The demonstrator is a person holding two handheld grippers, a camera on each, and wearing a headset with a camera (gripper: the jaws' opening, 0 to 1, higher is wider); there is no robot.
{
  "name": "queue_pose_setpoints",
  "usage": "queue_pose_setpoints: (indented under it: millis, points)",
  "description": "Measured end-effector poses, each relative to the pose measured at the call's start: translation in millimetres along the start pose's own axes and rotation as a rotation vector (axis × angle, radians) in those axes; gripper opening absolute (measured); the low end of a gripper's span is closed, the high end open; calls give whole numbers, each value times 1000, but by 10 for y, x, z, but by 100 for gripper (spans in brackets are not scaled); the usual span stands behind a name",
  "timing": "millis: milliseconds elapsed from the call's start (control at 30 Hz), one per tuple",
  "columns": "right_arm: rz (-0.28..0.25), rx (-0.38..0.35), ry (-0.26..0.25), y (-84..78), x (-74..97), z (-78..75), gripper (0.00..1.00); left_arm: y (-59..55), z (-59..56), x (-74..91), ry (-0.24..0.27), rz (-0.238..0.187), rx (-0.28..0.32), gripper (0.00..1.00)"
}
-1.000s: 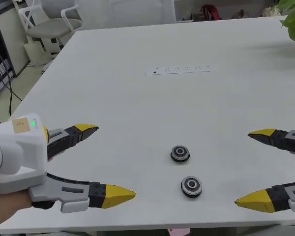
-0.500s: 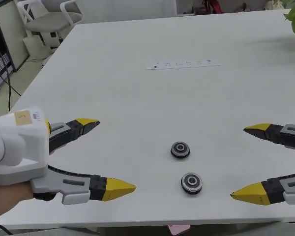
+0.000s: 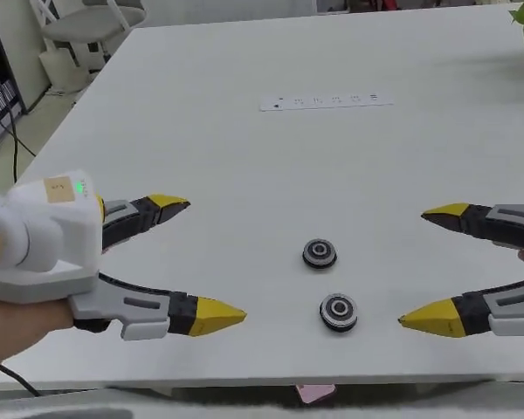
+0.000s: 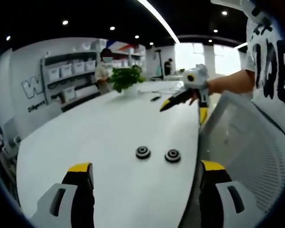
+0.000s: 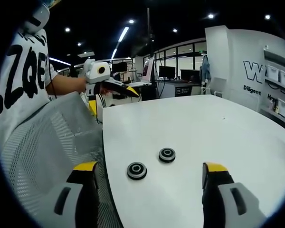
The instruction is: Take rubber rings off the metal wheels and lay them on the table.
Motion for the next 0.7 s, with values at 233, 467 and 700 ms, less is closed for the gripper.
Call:
queue_pose_setpoints:
  millis: [233, 467, 700]
  points:
    - [-8, 4, 14, -9, -50, -2, 83, 36, 5, -67, -38, -3, -9, 89]
    - [-2, 12, 21, -21, -76, -38, 80, 47, -9, -166, -78, 6, -32, 87]
    - [22, 30, 37, -40, -136, -59, 77, 77, -24, -260, -113, 13, -48, 85]
Point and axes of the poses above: the centre of the closed fingertips' face, and the gripper's own axes: x roughly backward along the fingers, z roughly to its left, y roughly out of its top, the point moved 9 cm from there along x, roughly backward along the fingers, and after that the axes turned 5 degrees about y, right-handed, at the moved point
